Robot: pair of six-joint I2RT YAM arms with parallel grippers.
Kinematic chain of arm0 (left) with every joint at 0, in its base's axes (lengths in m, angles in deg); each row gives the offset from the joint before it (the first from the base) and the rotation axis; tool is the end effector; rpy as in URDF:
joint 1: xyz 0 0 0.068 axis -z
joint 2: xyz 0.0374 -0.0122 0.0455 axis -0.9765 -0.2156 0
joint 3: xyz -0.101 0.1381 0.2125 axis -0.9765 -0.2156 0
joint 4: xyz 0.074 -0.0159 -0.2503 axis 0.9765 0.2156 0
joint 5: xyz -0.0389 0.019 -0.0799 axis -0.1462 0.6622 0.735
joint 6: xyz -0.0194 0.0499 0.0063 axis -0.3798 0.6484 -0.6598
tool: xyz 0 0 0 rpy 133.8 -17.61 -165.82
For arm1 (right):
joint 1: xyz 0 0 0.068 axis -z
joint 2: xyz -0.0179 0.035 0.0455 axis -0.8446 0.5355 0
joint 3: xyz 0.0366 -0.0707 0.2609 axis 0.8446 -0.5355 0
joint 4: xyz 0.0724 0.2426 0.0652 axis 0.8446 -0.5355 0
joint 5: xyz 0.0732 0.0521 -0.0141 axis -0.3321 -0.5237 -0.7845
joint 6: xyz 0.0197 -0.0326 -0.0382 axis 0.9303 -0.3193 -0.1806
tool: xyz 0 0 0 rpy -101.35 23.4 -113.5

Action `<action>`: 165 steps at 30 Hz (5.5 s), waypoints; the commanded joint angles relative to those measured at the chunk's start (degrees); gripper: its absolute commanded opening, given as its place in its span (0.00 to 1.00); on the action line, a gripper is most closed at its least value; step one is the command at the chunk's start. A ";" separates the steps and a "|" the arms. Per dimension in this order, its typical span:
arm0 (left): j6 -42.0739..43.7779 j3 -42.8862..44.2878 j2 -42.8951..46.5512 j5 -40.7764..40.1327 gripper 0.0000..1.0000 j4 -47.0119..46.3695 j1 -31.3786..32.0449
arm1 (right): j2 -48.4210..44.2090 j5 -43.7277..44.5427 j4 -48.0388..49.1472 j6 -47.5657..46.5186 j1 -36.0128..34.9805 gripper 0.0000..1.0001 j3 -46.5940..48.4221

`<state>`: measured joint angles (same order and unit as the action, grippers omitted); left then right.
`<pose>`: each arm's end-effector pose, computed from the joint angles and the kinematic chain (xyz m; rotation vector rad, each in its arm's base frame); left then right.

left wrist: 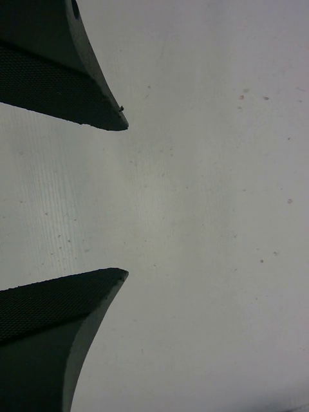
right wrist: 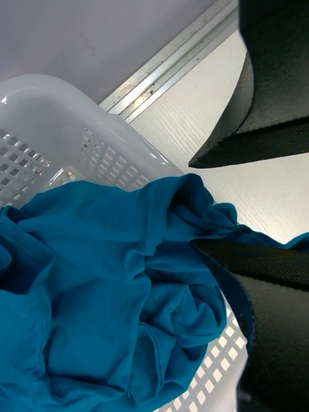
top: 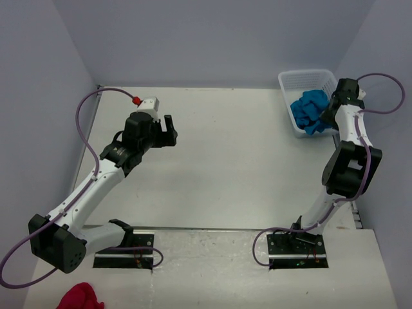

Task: Fold and stack the t-shirts
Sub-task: Grab crumpled tshirt from bin with the right arm, then move the tshirt to the center of the board, then flatten out the tshirt

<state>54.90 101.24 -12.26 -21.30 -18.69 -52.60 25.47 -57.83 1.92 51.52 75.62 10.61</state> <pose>0.2358 -0.1043 0.3274 -0.0564 2.1029 -0.3674 0.3928 -0.1375 0.2823 0.9514 2.2517 -0.2931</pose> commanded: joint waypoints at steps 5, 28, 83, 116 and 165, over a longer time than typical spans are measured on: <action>0.90 0.63 1.27 -0.58 0.88 -0.93 0.27 | 3.03 -1.71 3.08 0.07 -0.95 0.14 3.22; -4.37 6.24 -8.30 -13.06 0.89 6.53 -0.16 | -7.95 9.90 13.02 -18.45 -20.28 0.00 27.72; 0.72 29.19 -5.68 -28.88 0.98 25.44 -11.68 | 0.50 -23.78 -2.10 -20.42 -61.77 0.91 47.89; -1.74 15.58 -23.43 -3.39 0.57 18.41 -4.38 | -22.09 -14.98 4.14 -2.66 -40.85 0.46 -25.85; 0.98 11.71 -24.14 -5.33 0.72 16.12 -6.14 | -9.08 0.13 -1.74 0.68 -49.55 0.00 -23.58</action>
<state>54.09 114.11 -38.83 -27.84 -0.49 -58.41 22.28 -62.39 1.31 50.65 27.47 -14.55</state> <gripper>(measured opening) 0.722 0.006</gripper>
